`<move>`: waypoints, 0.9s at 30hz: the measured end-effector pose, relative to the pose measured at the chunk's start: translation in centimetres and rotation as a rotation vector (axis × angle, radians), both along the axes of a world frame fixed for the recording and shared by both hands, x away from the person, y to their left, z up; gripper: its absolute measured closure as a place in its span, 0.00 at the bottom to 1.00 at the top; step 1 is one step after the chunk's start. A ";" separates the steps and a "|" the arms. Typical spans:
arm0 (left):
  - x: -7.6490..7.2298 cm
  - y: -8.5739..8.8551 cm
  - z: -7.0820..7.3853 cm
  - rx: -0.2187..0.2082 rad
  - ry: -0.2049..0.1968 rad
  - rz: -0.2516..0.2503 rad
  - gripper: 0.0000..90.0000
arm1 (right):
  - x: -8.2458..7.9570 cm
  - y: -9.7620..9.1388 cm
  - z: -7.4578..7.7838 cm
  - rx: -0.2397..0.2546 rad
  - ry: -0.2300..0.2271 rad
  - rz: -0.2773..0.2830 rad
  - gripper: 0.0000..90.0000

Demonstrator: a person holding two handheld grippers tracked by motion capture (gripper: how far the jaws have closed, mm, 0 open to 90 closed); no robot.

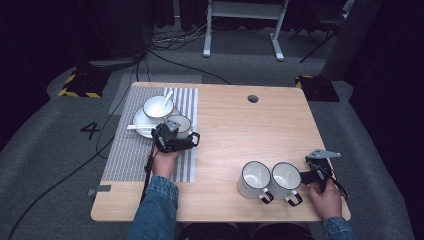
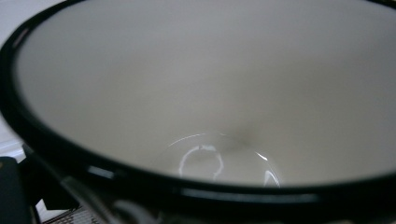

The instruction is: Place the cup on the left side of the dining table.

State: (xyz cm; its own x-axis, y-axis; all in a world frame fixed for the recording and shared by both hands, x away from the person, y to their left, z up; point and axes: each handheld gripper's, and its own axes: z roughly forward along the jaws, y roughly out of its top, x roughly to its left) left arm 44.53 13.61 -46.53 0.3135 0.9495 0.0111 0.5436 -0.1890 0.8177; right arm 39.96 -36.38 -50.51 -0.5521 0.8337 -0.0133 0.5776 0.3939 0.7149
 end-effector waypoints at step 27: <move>-1.5 0.4 -1.6 0.022 0.061 -0.032 0.03 | 0.0 0.0 0.0 0.000 0.000 0.001 0.00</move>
